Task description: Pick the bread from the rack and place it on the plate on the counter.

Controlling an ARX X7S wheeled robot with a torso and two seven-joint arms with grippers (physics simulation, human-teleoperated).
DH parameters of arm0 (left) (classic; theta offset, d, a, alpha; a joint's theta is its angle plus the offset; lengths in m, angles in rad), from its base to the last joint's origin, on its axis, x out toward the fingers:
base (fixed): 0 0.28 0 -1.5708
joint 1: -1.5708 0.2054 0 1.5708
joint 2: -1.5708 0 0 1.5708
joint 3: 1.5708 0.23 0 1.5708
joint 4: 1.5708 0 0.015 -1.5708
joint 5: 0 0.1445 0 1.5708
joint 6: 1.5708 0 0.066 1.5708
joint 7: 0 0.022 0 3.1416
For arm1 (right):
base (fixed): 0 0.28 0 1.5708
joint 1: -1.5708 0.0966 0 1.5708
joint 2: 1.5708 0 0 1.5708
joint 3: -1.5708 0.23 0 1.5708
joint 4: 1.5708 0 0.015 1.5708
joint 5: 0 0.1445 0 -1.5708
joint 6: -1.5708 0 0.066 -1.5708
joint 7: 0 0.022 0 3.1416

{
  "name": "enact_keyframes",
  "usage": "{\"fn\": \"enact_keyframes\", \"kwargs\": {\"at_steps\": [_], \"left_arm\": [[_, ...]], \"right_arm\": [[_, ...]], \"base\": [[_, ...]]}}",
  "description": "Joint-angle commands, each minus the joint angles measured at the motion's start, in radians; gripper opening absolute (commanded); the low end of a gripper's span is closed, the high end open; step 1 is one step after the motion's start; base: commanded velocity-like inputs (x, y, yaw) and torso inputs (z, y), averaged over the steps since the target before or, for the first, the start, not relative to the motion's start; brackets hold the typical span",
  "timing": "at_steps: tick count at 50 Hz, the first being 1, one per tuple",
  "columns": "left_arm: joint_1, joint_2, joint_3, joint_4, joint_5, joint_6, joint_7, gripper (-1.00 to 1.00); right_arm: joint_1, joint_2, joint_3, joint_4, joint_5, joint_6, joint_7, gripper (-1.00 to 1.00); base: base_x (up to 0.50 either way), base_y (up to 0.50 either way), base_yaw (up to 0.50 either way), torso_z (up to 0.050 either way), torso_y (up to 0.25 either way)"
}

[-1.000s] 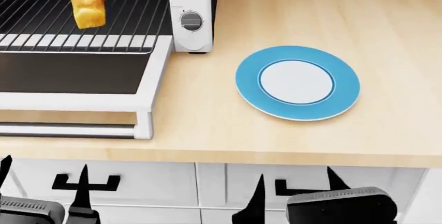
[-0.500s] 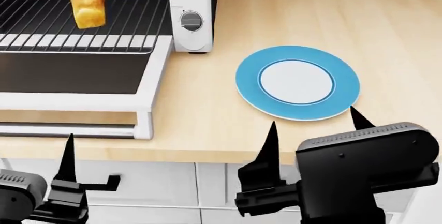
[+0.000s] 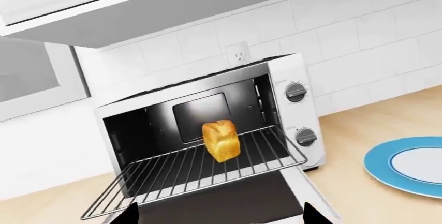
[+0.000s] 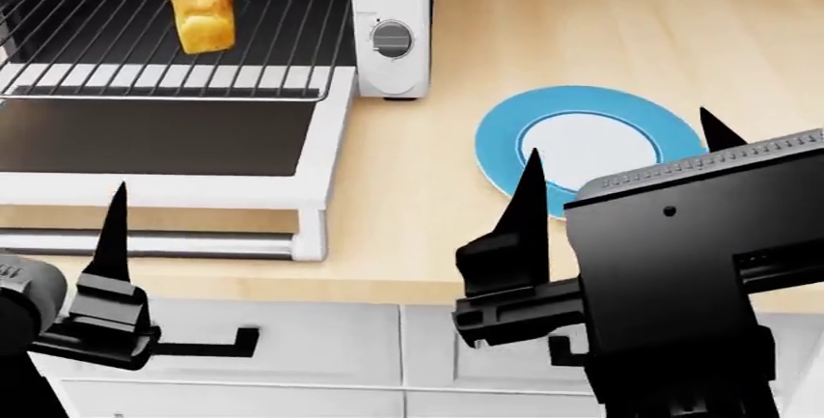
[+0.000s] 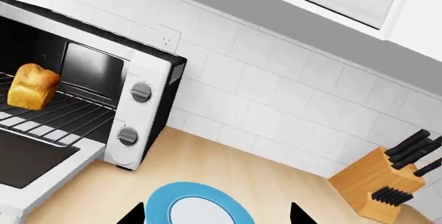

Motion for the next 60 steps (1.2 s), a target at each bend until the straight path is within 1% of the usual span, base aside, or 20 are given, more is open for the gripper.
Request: {"fn": "enact_keyframes", "kwargs": {"at_steps": [1,18,19,21,26,35,40,52,60], "left_arm": [[-0.081,0.116,0.059,0.007,0.426,-0.061,0.321,1.0],[-0.068,0.115,0.062,-0.001,0.417,-0.047,0.31,1.0],[-0.07,0.114,0.066,-0.001,0.418,-0.052,0.311,1.0],[-0.079,0.112,0.075,-0.001,0.423,-0.061,0.313,1.0],[-0.091,0.109,0.091,0.003,0.443,-0.078,0.325,1.0],[-0.091,0.117,0.109,0.004,0.485,-0.081,0.351,1.0],[-0.09,0.122,0.115,0.006,0.499,-0.081,0.359,1.0],[-0.083,0.129,0.119,0.011,0.526,-0.075,0.379,1.0],[-0.083,0.131,0.104,0.012,0.546,-0.067,0.405,1.0]], "right_arm": [[0.129,0.058,0.0,0.049,0.32,-0.006,0.242,1.0],[0.177,0.096,-0.039,0.073,0.401,-0.053,0.317,1.0],[0.179,0.095,-0.026,0.058,0.389,-0.074,0.299,1.0],[0.211,0.102,-0.051,0.078,0.435,-0.055,0.352,1.0],[0.254,0.114,-0.071,0.086,0.51,-0.07,0.424,1.0],[0.273,0.135,-0.092,0.088,0.557,-0.095,0.465,1.0],[0.286,0.143,-0.108,0.09,0.578,-0.106,0.483,1.0],[0.281,0.147,-0.124,0.087,0.559,-0.12,0.465,1.0],[0.286,0.146,-0.138,0.087,0.554,-0.131,0.464,1.0]], "base": [[0.0,0.5,0.0,0.05,0.023],[0.0,0.5,0.0,0.05,0.024],[0.0,0.02,0.0,0.05,0.025],[0.0,0.0,0.0,0.05,0.025],[0.21,0.0,0.0,0.05,0.024],[0.32,0.0,0.0,0.05,0.023],[0.32,0.0,0.0,0.05,0.024],[0.32,0.0,0.0,0.05,0.024],[0.32,0.0,0.0,0.05,0.024]]}}
